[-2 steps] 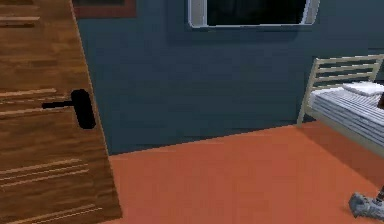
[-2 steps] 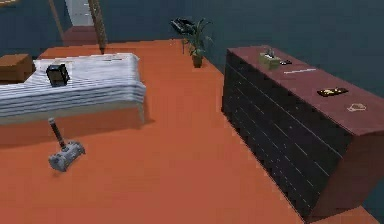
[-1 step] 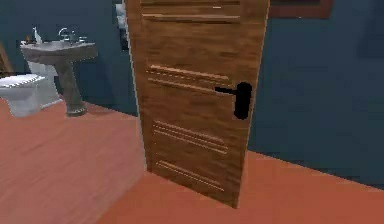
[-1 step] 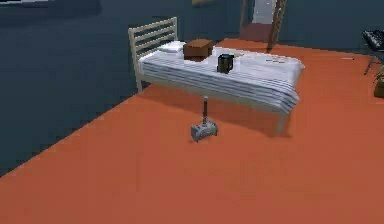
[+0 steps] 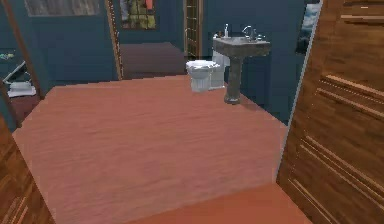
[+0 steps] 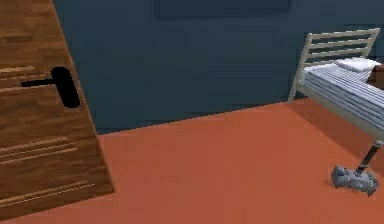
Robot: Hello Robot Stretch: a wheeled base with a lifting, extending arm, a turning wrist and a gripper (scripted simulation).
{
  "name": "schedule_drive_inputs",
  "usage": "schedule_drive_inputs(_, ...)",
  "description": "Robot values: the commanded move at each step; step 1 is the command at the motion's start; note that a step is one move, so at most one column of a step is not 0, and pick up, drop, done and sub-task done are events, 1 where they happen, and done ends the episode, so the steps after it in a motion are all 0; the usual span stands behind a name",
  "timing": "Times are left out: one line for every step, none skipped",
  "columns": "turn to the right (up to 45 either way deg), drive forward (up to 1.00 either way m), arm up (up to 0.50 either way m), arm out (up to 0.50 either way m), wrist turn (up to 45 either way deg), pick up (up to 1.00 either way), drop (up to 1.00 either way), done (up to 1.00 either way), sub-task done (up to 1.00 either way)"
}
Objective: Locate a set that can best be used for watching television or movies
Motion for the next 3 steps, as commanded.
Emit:
schedule_drive_inputs(-12.0, 0.00, 0.00, 0.00, 0.0, 0.00, 0.00, 0.00, 0.00)
schedule_drive_inputs(0.0, 1.00, 0.00, 0.00, 0.0, 0.00, 0.00, 0.00, 0.00)
schedule_drive_inputs(0.0, 1.00, 0.00, 0.00, 0.0, 0.00, 0.00, 0.00, 0.00)
